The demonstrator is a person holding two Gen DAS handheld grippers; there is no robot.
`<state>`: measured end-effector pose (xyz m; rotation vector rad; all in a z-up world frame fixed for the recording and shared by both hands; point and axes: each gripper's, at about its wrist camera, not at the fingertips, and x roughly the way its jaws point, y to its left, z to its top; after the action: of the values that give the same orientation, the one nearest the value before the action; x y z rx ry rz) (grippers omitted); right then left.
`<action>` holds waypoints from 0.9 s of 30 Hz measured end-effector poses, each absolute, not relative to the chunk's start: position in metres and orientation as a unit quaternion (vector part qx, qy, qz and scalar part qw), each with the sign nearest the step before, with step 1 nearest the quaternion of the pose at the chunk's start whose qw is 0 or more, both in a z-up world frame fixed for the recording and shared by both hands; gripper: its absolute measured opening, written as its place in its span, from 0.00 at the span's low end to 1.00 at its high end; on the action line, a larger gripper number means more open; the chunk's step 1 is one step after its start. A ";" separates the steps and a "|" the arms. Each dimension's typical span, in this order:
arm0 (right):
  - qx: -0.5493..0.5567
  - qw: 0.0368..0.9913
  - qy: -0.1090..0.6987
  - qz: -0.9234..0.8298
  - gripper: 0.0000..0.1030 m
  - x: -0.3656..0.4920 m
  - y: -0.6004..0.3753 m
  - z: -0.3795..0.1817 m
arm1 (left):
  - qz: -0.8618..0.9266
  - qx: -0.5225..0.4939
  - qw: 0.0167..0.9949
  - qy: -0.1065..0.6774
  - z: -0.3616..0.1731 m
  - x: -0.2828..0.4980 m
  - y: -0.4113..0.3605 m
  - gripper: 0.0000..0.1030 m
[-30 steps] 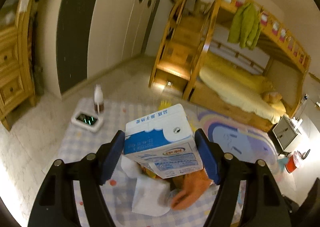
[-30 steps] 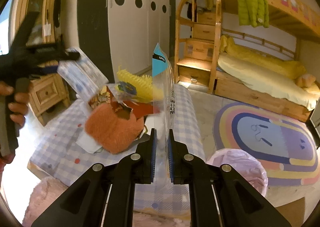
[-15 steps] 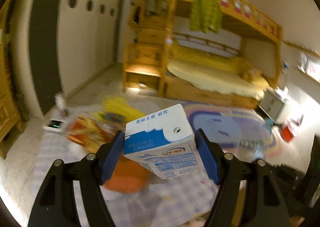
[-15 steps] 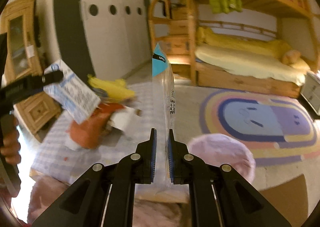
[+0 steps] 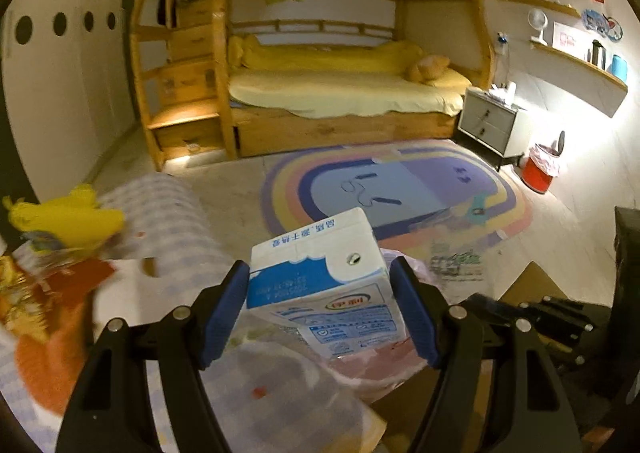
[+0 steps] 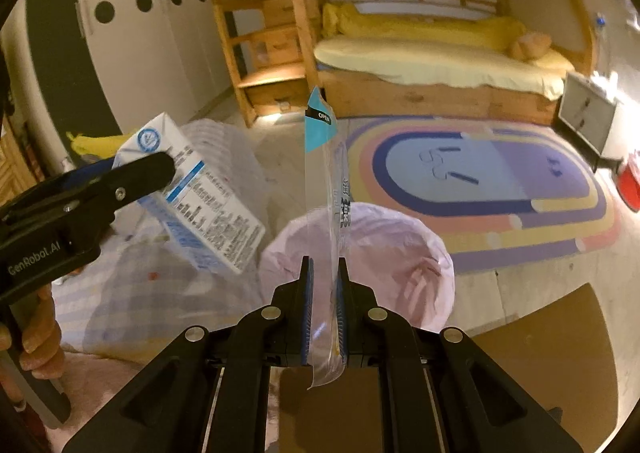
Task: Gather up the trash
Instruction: 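Carry carton and bag to the pink bin and open both tools over it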
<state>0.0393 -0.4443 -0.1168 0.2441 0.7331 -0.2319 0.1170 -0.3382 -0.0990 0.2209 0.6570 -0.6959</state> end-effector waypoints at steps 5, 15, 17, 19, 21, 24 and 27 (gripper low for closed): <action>0.135 0.911 0.372 -0.117 0.11 0.057 -0.467 -0.139 | -0.339 0.103 0.875 0.331 -0.113 0.135 -0.364 0.69; 0.151 0.900 0.386 -0.139 0.32 0.069 -0.483 -0.160 | -0.326 0.071 0.877 0.345 -0.113 0.155 -0.355 0.83; 0.149 0.901 0.382 -0.143 0.32 0.062 -0.479 -0.155 | -0.321 0.064 0.879 0.347 -0.110 0.154 -0.346 0.83; 0.146 0.902 0.379 -0.143 0.32 0.055 -0.475 -0.148 | -0.316 0.058 0.882 0.346 -0.104 0.151 -0.336 0.83; 0.142 0.906 0.373 -0.142 0.32 0.049 -0.471 -0.140 | -0.311 0.056 0.885 0.343 -0.098 0.147 -0.325 0.83; 0.135 0.913 0.360 -0.136 0.32 0.038 -0.458 -0.123 | -0.304 0.052 0.889 0.339 -0.090 0.137 -0.307 0.83; 0.124 0.921 0.348 -0.124 0.32 0.030 -0.441 -0.105 | -0.294 0.047 0.894 0.335 -0.081 0.126 -0.285 0.83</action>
<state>0.0304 -0.4413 -0.1049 0.2549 0.7145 -0.2547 0.1258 -0.2847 -0.0810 0.0984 0.6939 -0.6106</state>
